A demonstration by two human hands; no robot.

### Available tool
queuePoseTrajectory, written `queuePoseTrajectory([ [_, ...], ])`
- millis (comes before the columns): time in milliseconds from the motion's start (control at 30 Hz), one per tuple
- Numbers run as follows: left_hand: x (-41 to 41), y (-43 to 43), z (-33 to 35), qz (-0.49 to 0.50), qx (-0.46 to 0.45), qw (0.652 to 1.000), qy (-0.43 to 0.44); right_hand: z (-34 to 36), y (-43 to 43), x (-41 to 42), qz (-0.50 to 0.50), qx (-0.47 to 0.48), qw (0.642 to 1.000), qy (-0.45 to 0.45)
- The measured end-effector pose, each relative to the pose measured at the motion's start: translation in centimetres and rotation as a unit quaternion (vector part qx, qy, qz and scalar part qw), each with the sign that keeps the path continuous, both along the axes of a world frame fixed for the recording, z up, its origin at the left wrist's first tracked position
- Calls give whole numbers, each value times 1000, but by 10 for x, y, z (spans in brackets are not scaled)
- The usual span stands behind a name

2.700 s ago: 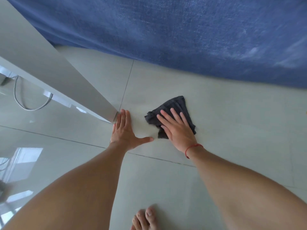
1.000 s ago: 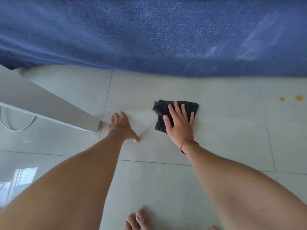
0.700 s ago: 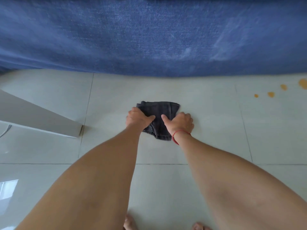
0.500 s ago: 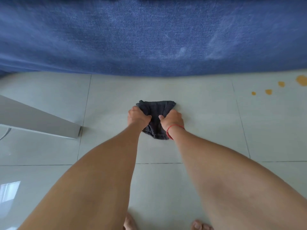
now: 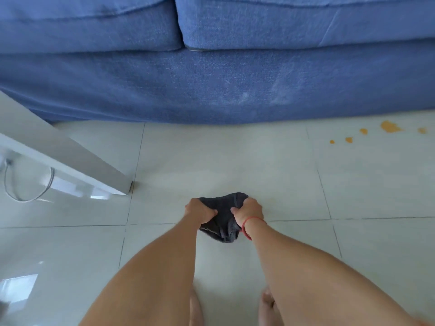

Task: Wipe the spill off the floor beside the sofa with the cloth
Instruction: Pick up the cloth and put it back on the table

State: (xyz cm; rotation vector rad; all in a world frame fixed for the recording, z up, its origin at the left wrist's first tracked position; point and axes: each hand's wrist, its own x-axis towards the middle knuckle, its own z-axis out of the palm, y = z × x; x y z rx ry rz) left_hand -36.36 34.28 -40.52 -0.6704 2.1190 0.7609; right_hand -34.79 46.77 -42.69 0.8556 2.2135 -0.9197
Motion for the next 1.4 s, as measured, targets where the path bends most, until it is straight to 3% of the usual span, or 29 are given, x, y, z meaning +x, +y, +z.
queuePoseTrajectory([
  [167,-9,-6,103,28,43,991,127,105,-1,-20,15,-10,991,133],
  [333,-7,-18,234,74,61,960,263,232,-18,-27,60,-19,956,287],
  [533,28,-60,320,173,117,912,352,321,-55,2,102,-51,918,380],
  [800,105,-187,390,257,-1,820,511,394,-191,47,204,-170,869,418],
  [1000,198,-287,400,366,-119,764,518,414,-309,99,314,-238,845,363],
  [1067,222,-310,394,391,-143,769,484,412,-331,116,326,-255,846,336],
  [1200,245,-336,375,421,-204,817,336,412,-335,128,340,-271,848,304],
  [1333,244,-337,360,317,-293,847,309,465,-294,141,261,-411,748,452],
  [1400,234,-336,352,243,-310,861,323,503,-244,166,186,-559,646,485],
])
